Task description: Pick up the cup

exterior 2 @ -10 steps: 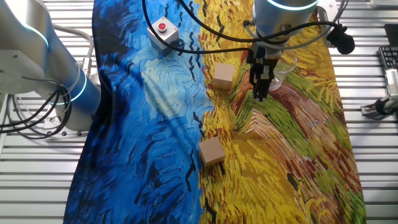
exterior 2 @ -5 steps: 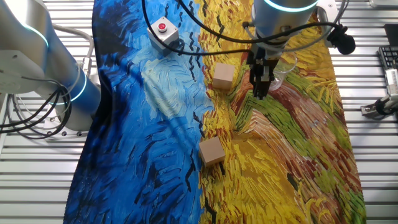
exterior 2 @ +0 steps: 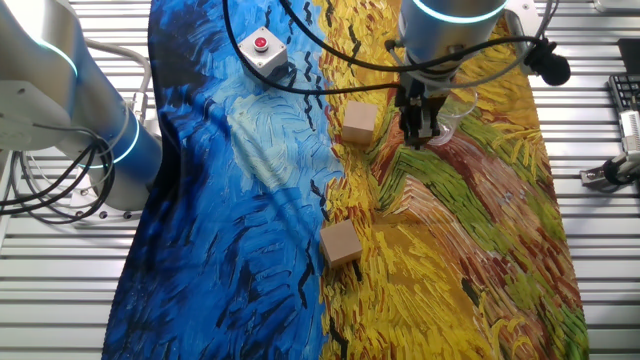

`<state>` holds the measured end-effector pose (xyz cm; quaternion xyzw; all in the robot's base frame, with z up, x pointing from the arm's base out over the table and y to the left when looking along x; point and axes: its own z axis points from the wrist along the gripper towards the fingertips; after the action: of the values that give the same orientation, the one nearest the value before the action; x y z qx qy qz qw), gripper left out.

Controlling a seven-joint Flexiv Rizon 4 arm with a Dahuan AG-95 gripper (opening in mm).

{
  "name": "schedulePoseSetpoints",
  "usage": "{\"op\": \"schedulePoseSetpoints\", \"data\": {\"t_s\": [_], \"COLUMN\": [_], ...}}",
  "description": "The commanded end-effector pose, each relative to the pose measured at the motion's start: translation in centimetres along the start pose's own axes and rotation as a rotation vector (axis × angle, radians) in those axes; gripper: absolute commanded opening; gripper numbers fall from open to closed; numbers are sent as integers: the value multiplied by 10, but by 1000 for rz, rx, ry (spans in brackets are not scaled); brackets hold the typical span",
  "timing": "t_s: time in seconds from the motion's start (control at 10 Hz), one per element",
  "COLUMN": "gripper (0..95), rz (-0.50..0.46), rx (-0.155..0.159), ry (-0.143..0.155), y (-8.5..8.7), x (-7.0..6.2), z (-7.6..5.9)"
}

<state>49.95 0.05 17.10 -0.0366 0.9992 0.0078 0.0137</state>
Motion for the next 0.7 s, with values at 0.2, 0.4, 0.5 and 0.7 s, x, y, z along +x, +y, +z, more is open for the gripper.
{"op": "schedulePoseSetpoints", "data": {"t_s": [0.2,0.4,0.5,0.7], "gripper": [0,0,0,0], "rz": [12,20,18,32], "rx": [-1,-2,-4,-12], "ry": [-14,-13,-16,-14], "y": [-1,-1,-1,1], "x": [0,0,0,-1], "z": [-1,-1,-1,-1]}}
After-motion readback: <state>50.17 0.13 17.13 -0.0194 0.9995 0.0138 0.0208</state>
